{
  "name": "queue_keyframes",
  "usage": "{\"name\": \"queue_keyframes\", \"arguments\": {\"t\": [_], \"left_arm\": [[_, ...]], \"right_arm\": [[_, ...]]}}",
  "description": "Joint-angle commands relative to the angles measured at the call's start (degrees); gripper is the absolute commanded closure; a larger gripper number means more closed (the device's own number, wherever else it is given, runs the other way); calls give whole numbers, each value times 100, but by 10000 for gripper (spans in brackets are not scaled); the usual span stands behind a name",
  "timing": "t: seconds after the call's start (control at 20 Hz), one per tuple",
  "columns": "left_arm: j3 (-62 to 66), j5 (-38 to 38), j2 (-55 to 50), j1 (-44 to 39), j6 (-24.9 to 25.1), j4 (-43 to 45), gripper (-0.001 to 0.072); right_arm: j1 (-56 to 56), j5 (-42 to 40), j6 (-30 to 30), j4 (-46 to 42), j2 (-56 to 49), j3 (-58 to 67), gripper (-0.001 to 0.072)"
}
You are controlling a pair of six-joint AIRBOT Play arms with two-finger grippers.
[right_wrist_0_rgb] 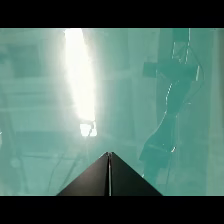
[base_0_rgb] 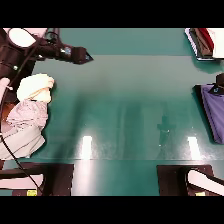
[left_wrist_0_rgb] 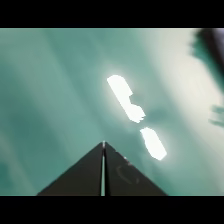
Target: Fold the shirts.
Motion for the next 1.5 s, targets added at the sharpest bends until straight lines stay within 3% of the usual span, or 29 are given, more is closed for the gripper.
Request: {"name": "queue_keyframes", "arguments": {"t": [0.0, 0.1, 0.15, 0.2, 0.4, 0.6, 0.65, 0.75, 0.8, 1.0, 1.1, 1.3, 1.45], "left_arm": [[146, -39, 7, 719, 127, 929, 685], [133, -219, -2, 1156, -103, 1851, 639], [103, -258, -20, 1362, -358, 2371, 298], [26, -238, -42, 1541, -632, 2865, 39], [-487, -28, -341, 2044, -798, 3974, 23], [-835, 236, -977, 2260, -817, 4079, 24], [-835, 236, -1113, 2258, -817, 4076, 80], [-835, 284, -1185, 2258, -811, 3818, 532], [-822, 376, -1169, 2258, -807, 3689, 687], [-7, -260, -1134, 2201, -706, 3427, 686], [785, -654, -940, 2037, -223, 2763, 686], [2367, -868, -59, 1335, 1069, 636, 687], [2723, -992, 651, 507, 1491, -118, 686]], "right_arm": [[7, -2, 2, 2, 0, 0, 691], [7, -4, 2, 2, 0, 0, 690], [7, -4, 2, 2, 0, 0, 691], [7, -15, 2, 2, 0, 0, 691], [7, -166, 4, 9, 0, 0, 690], [7, -136, 4, 11, 0, 0, 691], [7, -131, 7, 13, 0, 0, 691], [7, -133, 4, 15, 0, 0, 691], [7, -140, 7, 15, 0, 0, 691], [7, -149, 7, 17, 2, 13, 691], [7, -151, 7, 20, 0, 199, 691], [7, -275, 7, 20, 0, 1196, 691], [7, -444, 7, 20, 0, 1856, 691]]}}
